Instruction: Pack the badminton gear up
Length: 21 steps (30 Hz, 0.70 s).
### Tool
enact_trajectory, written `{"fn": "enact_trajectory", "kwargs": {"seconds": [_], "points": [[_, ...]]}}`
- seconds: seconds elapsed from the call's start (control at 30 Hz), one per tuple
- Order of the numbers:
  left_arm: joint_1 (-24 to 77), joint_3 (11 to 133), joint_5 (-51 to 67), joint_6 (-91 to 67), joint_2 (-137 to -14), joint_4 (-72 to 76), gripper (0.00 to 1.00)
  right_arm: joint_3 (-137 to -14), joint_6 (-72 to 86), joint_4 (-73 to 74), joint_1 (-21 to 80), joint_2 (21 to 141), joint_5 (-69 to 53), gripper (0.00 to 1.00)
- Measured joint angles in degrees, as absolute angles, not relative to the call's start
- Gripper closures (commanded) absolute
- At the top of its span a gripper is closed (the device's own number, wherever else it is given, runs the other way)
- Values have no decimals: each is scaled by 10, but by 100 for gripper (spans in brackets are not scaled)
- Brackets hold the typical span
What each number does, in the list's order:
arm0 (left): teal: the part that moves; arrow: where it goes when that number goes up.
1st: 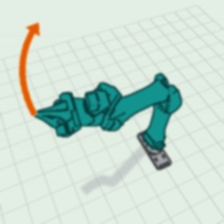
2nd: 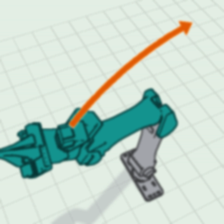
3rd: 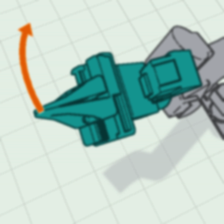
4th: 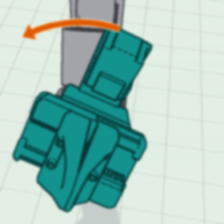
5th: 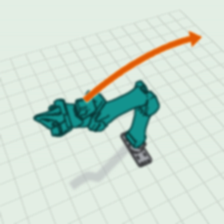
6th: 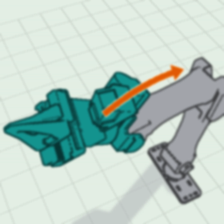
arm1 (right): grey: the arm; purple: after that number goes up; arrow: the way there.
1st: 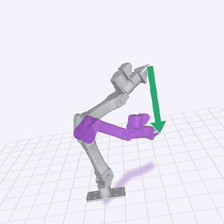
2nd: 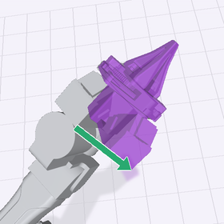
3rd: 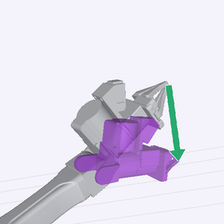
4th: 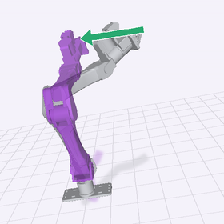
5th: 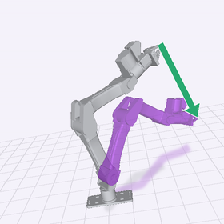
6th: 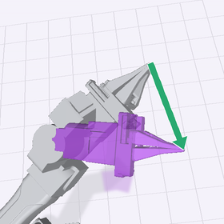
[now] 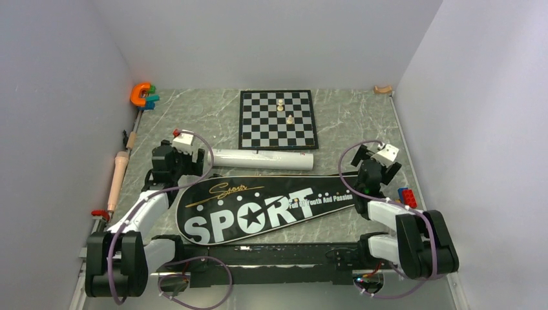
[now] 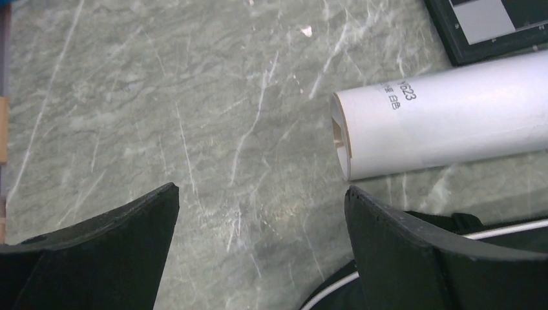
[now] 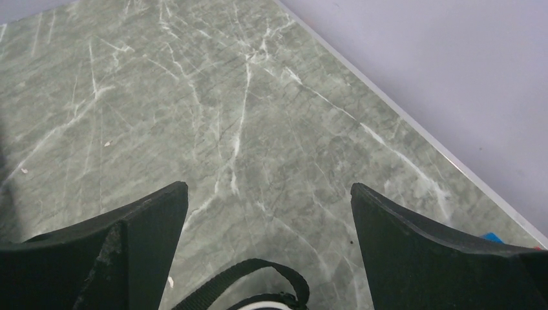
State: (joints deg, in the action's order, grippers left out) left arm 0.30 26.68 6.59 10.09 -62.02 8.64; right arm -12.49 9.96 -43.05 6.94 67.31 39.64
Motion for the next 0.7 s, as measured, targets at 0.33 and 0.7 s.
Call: {"fn": "enact_trajectory", "kwargs": {"seconds": [0.33, 0.7], "points": [[3, 190, 46, 98, -667, 325, 1, -98, 41, -615, 69, 802, 302, 0], [-13, 174, 29, 97, -702, 412, 1, -47, -11, -794, 76, 873, 260, 0]]}}
